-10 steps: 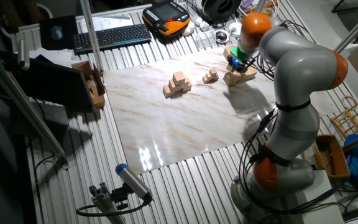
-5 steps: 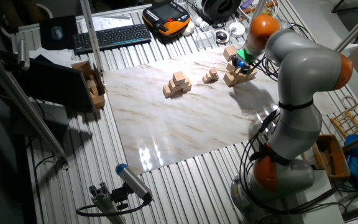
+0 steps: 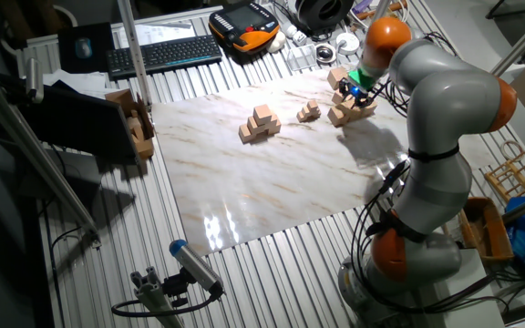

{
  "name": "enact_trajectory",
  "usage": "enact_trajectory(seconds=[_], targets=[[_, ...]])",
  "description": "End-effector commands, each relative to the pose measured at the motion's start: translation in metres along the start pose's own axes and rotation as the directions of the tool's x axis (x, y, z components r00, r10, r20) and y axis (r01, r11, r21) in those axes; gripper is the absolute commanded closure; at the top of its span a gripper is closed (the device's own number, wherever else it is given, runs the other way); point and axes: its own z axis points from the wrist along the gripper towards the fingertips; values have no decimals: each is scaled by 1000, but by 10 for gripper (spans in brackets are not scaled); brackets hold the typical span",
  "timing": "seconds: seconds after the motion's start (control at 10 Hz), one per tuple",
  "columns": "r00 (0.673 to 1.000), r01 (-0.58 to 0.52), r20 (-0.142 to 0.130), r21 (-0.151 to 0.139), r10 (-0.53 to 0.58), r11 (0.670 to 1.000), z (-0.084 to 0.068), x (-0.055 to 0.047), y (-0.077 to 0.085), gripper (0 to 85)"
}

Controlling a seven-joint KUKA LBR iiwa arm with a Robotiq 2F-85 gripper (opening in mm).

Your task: Stack the blocks into a pyramid shape

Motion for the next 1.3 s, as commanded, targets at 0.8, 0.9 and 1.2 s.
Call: enact_trajectory(seconds=[0.8,0.9,1.2], targets=[[607,795,59,-36,-793,606,-19,-6,8,850],[524,852,67,-23,-849,523,-18,-7,8,850],[402,916,58,-36,-914,400,-16,-7,14,850]])
